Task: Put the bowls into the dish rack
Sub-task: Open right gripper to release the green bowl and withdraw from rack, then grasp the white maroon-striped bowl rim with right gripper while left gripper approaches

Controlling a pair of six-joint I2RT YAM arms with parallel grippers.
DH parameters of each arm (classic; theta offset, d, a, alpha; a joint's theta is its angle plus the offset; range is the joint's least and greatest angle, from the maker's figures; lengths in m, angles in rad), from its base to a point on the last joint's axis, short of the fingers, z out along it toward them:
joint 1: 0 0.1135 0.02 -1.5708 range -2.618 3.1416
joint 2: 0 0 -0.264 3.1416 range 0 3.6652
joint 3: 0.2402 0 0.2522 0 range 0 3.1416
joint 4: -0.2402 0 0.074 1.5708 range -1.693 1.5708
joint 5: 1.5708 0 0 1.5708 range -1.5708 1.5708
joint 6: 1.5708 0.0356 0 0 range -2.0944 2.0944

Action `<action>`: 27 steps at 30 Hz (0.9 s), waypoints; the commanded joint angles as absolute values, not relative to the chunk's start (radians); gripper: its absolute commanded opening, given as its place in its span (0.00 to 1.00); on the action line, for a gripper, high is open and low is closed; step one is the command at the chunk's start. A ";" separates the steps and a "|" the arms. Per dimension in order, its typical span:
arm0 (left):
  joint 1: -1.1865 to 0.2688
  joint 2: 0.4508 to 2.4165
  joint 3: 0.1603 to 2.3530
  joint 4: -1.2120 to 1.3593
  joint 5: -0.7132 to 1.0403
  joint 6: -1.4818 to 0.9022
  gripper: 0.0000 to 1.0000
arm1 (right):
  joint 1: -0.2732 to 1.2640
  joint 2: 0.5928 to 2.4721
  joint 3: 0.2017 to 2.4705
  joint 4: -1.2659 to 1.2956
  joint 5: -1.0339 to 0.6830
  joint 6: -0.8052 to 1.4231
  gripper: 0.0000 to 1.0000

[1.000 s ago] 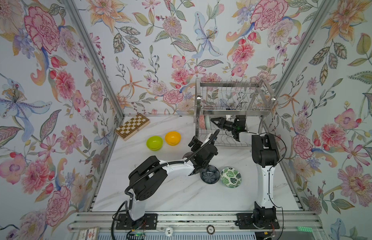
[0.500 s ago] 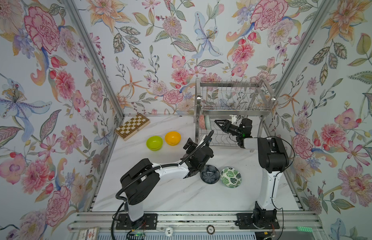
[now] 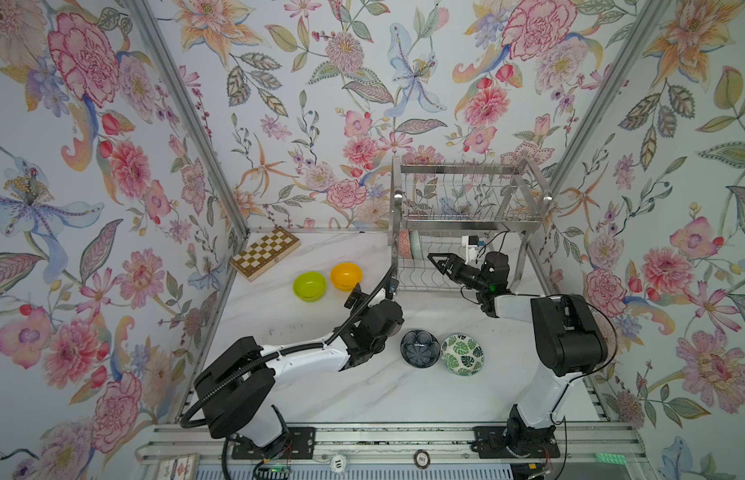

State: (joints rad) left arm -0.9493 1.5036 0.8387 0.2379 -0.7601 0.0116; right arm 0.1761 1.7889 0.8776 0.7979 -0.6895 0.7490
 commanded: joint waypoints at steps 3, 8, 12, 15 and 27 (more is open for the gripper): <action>-0.859 1.382 0.766 0.153 -0.633 -0.190 0.99 | 0.294 1.634 0.837 0.420 -0.422 0.478 0.99; -0.698 1.257 0.661 0.142 -0.373 -0.409 0.99 | 0.412 1.538 0.837 0.175 -0.167 0.376 0.99; -0.597 1.179 0.571 0.185 -0.197 -0.523 0.99 | 0.476 1.542 0.869 0.050 -0.103 0.376 0.99; -0.546 1.151 0.515 0.223 -0.075 -0.579 0.99 | 0.542 1.572 0.900 -0.008 -0.056 0.366 0.99; -0.500 1.204 0.371 0.453 0.102 -0.717 0.99 | 0.738 1.728 1.049 -0.114 0.076 0.400 0.68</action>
State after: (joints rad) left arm -0.5102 1.1824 0.3904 0.3622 0.0433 -0.6609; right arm 0.7254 1.6970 1.0115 -0.0494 0.0242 0.3920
